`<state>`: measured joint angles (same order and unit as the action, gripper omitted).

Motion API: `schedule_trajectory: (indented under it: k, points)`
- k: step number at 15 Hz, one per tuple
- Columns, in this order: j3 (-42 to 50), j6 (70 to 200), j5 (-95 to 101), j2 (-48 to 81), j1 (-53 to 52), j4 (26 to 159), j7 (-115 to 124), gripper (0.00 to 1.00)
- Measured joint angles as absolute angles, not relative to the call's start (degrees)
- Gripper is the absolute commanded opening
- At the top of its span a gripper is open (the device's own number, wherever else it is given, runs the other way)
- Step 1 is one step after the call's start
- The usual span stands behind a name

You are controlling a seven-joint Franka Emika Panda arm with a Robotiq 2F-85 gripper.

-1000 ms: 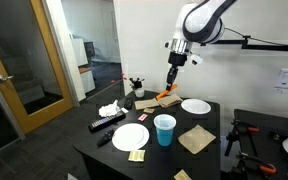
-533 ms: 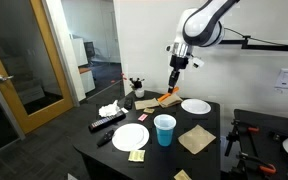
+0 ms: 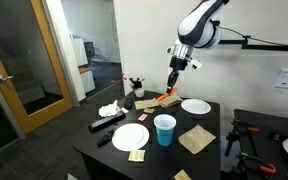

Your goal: Take the marker out of the cup and put it on the table

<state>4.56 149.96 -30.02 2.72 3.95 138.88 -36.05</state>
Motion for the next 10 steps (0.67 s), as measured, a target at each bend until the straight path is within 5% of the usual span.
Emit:
schedule_trajectory:
  k: [10]
  points:
    - [4.54,149.75,-47.67,11.60,9.00,133.58,-57.95,0.05]
